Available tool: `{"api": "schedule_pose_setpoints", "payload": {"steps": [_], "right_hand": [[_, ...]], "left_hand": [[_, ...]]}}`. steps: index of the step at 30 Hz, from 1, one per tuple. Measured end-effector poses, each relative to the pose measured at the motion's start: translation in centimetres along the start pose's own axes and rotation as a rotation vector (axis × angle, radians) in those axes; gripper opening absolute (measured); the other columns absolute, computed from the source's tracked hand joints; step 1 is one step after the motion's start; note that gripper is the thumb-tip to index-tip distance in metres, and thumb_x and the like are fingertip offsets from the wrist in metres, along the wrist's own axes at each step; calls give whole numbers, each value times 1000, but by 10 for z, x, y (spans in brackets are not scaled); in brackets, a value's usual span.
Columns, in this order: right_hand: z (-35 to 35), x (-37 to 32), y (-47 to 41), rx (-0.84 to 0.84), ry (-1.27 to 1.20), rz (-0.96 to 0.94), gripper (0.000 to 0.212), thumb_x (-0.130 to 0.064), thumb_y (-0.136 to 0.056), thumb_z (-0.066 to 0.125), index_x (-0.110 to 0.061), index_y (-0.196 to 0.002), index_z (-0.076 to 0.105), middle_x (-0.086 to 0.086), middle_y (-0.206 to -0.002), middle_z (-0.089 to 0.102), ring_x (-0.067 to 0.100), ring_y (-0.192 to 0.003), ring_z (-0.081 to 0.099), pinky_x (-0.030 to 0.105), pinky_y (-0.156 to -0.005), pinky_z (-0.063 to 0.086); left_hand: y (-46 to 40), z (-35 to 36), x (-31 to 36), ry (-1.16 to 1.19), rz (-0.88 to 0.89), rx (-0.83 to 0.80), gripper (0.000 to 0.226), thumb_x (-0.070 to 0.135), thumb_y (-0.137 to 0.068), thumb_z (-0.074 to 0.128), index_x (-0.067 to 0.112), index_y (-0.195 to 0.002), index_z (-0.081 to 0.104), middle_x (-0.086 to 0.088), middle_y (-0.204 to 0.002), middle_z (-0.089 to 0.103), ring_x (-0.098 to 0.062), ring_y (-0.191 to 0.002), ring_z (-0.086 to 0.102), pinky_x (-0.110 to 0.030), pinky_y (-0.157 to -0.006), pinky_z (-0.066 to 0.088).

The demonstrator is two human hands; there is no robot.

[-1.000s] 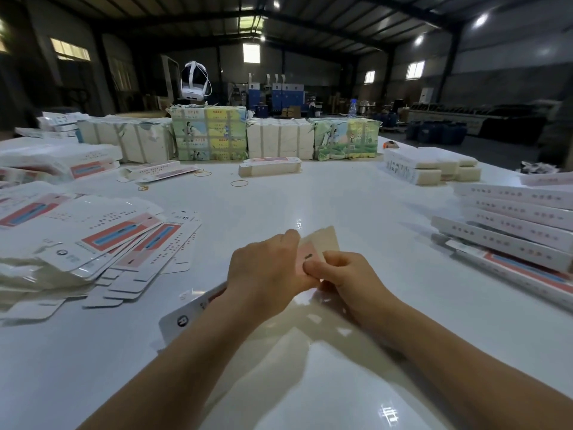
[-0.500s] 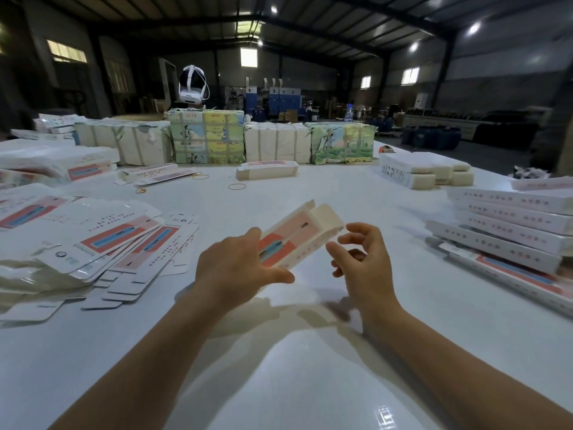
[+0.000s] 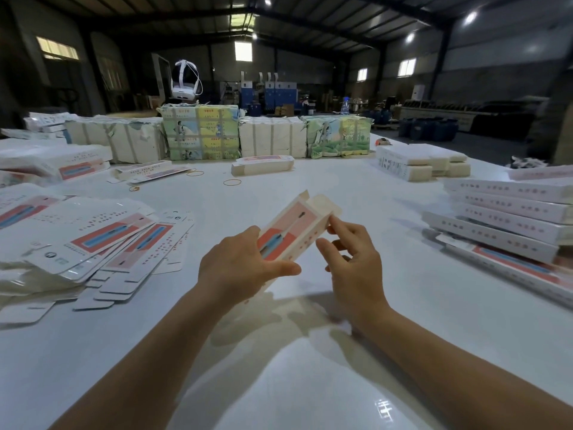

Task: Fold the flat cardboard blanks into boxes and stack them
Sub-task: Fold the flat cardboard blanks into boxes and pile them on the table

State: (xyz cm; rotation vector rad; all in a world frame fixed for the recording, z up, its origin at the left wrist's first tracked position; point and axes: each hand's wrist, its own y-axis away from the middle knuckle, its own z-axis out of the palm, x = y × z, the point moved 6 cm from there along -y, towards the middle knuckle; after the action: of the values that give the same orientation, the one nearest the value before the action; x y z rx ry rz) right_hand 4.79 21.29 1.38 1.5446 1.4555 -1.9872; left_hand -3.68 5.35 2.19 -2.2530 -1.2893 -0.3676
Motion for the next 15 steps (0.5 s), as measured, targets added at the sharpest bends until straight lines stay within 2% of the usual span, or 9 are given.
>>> {"api": "schedule_pose_setpoints", "payload": {"steps": [3,6,9,12,15], "right_hand": [[1,1,0,-2,-40,29,31,-20,-92,59,-48,-104,51,-12,-101,52,0,-84,58,17,-66,54],[-2,3,-2,13,-45,65,22,-20,-92,61,-38,-103,59,-8,-97,54,2,-82,59,21,-67,54],[-8,3,-4,41,-18,62,15,-17,-91,63,-31,-90,66,-4,-92,56,5,-80,59,26,-67,54],[-12,4,-7,43,3,58,13,-14,-89,64,-23,-82,69,-1,-89,56,0,-76,57,16,-61,48],[-15,-3,-12,15,80,-8,11,-8,-88,65,-15,-80,68,-7,-95,51,-5,-74,55,8,-59,44]], "left_hand": [[0,4,4,0,-4,-5,69,73,-62,66,31,-114,47,13,-94,54,-7,-70,58,-26,-65,54],[1,7,7,-20,3,-19,69,74,-63,65,31,-114,46,14,-92,53,-6,-67,57,-23,-62,52],[3,8,7,4,27,-68,69,76,-59,65,33,-110,46,16,-89,52,-7,-68,60,-22,-62,54],[5,7,4,21,47,-118,66,76,-58,64,34,-106,45,17,-90,53,-8,-71,62,-26,-66,57],[6,6,2,31,57,-153,61,73,-60,62,36,-105,42,18,-92,52,-8,-70,63,-20,-62,55]]}}
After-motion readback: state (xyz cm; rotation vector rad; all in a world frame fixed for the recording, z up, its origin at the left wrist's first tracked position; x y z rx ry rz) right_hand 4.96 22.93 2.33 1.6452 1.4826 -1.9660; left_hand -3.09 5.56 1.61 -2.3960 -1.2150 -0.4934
